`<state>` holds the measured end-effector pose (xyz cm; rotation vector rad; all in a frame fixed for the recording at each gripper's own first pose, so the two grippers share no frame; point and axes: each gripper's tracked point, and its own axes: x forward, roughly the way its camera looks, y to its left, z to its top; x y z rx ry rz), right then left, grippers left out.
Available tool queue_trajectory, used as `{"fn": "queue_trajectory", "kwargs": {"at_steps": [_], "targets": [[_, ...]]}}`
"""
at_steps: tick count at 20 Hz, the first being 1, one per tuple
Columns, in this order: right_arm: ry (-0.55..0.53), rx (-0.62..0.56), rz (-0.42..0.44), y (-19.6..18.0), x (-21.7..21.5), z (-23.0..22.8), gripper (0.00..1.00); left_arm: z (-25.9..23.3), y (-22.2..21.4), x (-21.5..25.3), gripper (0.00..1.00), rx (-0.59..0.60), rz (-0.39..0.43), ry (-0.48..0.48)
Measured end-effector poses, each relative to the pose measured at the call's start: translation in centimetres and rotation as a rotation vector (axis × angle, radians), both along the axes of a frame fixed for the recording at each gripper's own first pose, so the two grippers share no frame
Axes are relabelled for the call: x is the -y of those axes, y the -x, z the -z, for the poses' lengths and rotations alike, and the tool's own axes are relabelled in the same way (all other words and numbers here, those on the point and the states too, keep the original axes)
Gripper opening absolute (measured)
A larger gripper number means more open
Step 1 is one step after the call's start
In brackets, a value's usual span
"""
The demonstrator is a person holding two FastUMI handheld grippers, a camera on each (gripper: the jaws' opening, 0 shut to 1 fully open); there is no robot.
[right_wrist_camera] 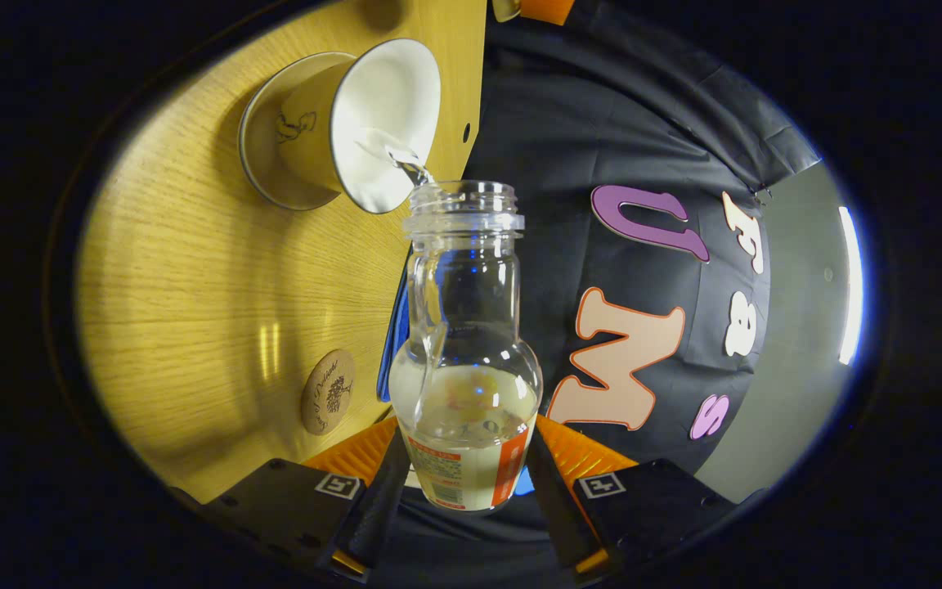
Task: Open the teacup lid with one hand, grasp the water bottle and pour water into the teacup with the other hand; after pouring, place the water bottle on the coaster and then close the teacup lid.
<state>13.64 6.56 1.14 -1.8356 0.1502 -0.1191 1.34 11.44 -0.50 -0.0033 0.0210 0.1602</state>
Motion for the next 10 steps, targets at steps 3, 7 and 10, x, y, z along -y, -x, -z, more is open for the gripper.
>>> {"fn": "queue_trajectory", "kwargs": {"at_steps": [3, 7, 10], "targets": [[0.001, 0.004, -0.007, -0.1, -0.1, -0.24, 0.8, 0.0, -0.02, -0.04, 0.28, 0.0, 0.0, 0.0], [0.027, 0.028, -0.024, -0.33, -0.34, -0.86, 0.8, 0.03, 0.05, -0.01, 0.28, 0.0, 0.0, 0.0], [0.037, 0.036, -0.027, -0.4, -0.52, -1.12, 0.8, 0.02, 0.0, -0.02, 0.28, 0.0, 0.0, 0.0]]}}
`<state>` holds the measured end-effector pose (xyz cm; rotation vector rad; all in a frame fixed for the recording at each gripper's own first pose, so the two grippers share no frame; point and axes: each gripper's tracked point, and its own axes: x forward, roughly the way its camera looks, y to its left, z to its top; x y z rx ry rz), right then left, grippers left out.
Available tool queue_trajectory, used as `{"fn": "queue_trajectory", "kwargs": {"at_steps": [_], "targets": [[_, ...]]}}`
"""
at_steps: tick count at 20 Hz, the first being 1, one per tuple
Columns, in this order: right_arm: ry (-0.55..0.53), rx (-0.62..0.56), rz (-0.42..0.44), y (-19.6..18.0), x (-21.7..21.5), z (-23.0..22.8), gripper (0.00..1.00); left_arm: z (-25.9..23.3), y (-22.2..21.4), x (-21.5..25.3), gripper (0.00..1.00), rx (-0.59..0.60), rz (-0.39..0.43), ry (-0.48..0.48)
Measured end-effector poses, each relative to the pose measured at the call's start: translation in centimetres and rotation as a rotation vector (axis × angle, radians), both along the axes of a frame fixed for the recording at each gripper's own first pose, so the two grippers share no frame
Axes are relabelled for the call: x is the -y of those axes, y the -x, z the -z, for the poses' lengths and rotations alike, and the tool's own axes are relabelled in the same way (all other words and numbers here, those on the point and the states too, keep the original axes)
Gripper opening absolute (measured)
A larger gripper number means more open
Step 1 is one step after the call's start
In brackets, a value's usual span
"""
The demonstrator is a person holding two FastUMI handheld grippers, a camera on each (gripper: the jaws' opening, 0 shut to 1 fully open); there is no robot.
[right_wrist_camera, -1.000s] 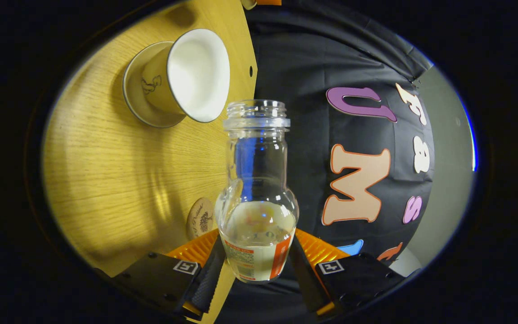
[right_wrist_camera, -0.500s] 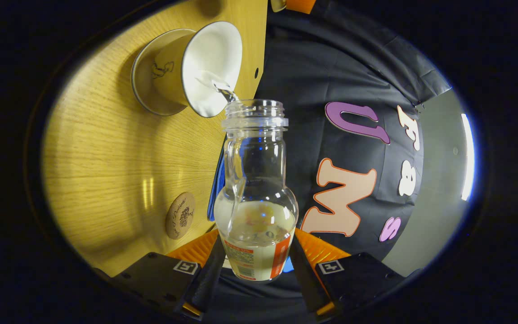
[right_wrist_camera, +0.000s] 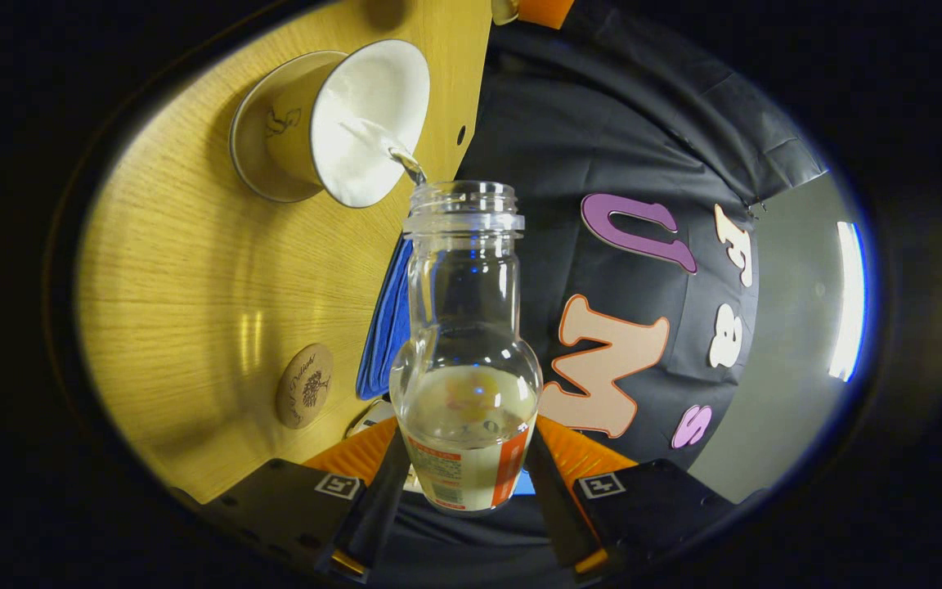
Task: Open the teacup lid with one hand, grasp the water bottle and pour water into the teacup with the other hand; after pouring, place the water bottle on the coaster and then close the teacup lid.
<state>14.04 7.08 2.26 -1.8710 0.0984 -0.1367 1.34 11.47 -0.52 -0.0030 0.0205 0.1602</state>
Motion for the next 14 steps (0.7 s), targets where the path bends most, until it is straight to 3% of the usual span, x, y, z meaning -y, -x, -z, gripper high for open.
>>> {"fn": "queue_trajectory", "kwargs": {"at_steps": [14], "targets": [[0.161, 0.109, -0.093, -0.5, -1.8, -3.2, 0.8, 0.0, 0.0, 0.0, 0.28, 0.0, 0.002, 0.0]]}}
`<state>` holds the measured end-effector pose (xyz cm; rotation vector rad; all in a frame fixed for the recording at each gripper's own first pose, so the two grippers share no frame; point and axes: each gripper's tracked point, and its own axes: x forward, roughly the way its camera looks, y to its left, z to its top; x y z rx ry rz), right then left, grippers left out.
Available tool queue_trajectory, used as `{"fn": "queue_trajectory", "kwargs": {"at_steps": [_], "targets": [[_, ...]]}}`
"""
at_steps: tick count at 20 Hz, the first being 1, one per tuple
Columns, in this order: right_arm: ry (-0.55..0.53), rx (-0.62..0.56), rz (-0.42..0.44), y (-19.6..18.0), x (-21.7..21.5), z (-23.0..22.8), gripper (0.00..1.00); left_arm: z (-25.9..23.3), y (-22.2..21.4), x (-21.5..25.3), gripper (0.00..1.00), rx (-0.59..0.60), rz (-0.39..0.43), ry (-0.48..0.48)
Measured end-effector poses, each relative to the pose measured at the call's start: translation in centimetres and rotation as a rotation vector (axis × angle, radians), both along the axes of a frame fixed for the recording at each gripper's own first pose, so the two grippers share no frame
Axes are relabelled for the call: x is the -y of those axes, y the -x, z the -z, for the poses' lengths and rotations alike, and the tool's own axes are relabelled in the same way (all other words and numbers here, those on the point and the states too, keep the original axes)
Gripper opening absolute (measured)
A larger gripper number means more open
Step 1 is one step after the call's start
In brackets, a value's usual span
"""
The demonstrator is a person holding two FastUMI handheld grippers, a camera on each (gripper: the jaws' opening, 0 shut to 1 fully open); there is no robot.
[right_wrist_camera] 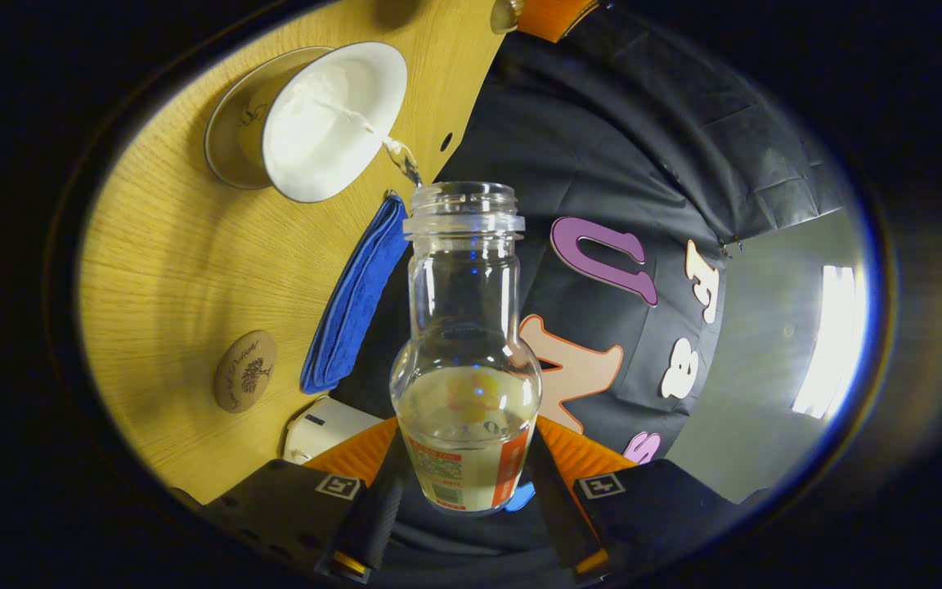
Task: Open the teacup lid with one hand, grasp the water bottle and pour water into the teacup with the other hand; after pouring, place the water bottle on the coaster and then close the teacup lid.
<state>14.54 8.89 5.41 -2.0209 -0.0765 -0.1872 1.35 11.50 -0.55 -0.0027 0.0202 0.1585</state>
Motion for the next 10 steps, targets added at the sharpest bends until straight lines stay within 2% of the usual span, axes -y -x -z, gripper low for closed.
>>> {"fn": "queue_trajectory", "kwargs": {"at_steps": [4, 10], "targets": [[0.042, 0.004, -0.011, 0.3, -0.8, -0.4, 0.8, 0.0, 0.1, 0.0, 0.28, 0.0, 0.0, 0.0], [-0.207, -0.104, 0.019, 0.9, 0.2, 3.2, 0.81, 0.1, -0.1, 0.0, 0.28, 0.0, 0.001, -0.001]]}}
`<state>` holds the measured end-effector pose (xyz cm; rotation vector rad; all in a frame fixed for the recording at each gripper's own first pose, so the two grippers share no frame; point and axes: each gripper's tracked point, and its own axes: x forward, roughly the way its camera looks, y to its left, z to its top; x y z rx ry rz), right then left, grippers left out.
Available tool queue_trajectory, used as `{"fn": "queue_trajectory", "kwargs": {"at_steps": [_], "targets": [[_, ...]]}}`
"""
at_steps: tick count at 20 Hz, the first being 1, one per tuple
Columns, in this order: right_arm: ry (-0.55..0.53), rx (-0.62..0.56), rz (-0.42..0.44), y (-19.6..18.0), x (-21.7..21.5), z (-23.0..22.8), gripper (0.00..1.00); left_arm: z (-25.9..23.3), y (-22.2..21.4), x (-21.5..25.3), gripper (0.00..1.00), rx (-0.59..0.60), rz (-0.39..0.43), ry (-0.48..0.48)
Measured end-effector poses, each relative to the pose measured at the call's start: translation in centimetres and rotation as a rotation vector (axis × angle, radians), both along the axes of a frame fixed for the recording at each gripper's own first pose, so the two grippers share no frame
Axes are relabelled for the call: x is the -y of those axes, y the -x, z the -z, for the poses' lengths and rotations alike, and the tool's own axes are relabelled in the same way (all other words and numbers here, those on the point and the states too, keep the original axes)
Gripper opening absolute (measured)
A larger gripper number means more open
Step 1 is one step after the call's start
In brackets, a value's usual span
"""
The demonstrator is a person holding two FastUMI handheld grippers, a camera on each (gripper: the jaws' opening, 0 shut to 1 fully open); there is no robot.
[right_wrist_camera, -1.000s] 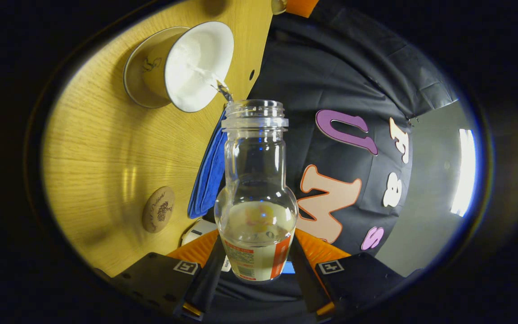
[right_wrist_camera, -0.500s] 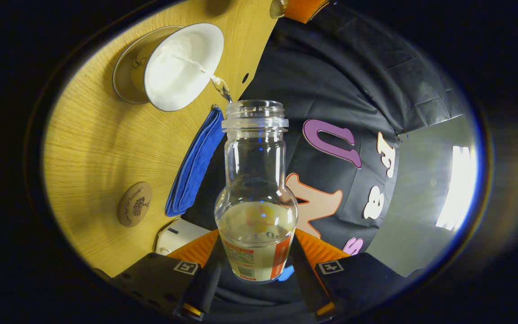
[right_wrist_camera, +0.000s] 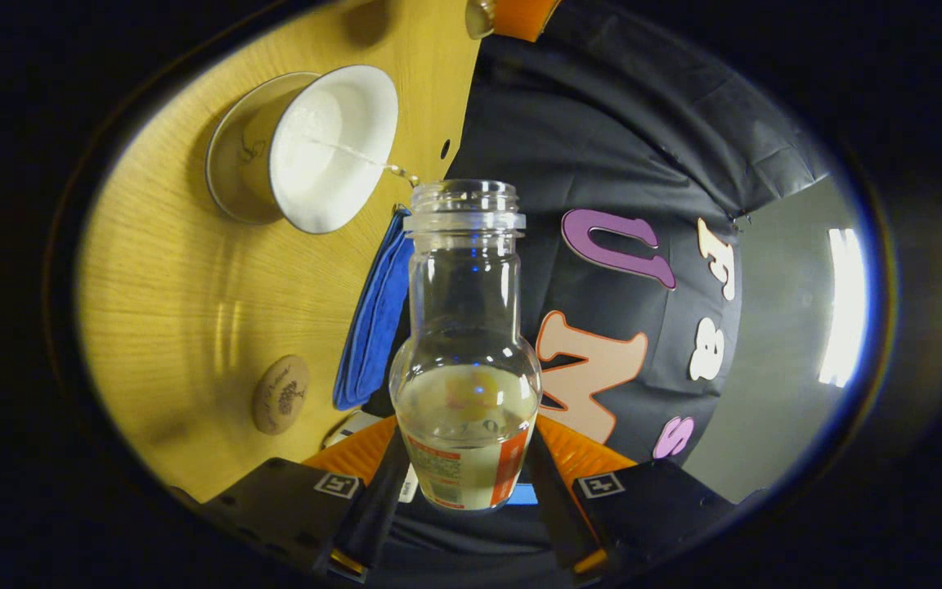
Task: Open the teacup lid with one hand, grasp the water bottle and pour water into the teacup with the other hand; after pouring, place the water bottle on the coaster and then close the teacup lid.
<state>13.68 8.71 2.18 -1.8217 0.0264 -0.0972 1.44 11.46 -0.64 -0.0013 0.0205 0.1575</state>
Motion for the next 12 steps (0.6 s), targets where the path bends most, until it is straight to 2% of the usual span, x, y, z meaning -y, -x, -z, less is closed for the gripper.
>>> {"fn": "queue_trajectory", "kwargs": {"at_steps": [2, 5, 8, 9, 11, 12], "targets": [[-0.099, -0.048, 0.011, 0.2, 0.4, 1.7, 0.82, -0.1, 0.0, 0.0, 0.28, 0.001, 0.0, 0.0], [-0.308, -0.134, 0.047, 0.7, 1.1, 4.7, 0.81, -0.1, 0.1, 0.0, 0.28, 0.001, 0.001, 0.0], [-0.522, -0.184, 0.077, 0.7, 1.2, 5.3, 0.84, 0.0, 0.1, 0.1, 0.28, 0.001, 0.003, 0.0], [-0.604, -0.19, 0.082, 0.8, 1.3, 5.2, 0.79, 0.0, 0.1, 0.1, 0.28, 0.001, 0.003, 0.001], [-0.792, -0.198, 0.091, 1.2, 1.6, 5.0, 0.79, 0.0, 0.1, 0.1, 0.28, 0.001, 0.003, 0.0], [-0.904, -0.202, 0.094, 1.1, 1.7, 4.7, 0.84, 0.0, 0.1, 0.1, 0.28, 0.002, 0.003, 0.0]]}}
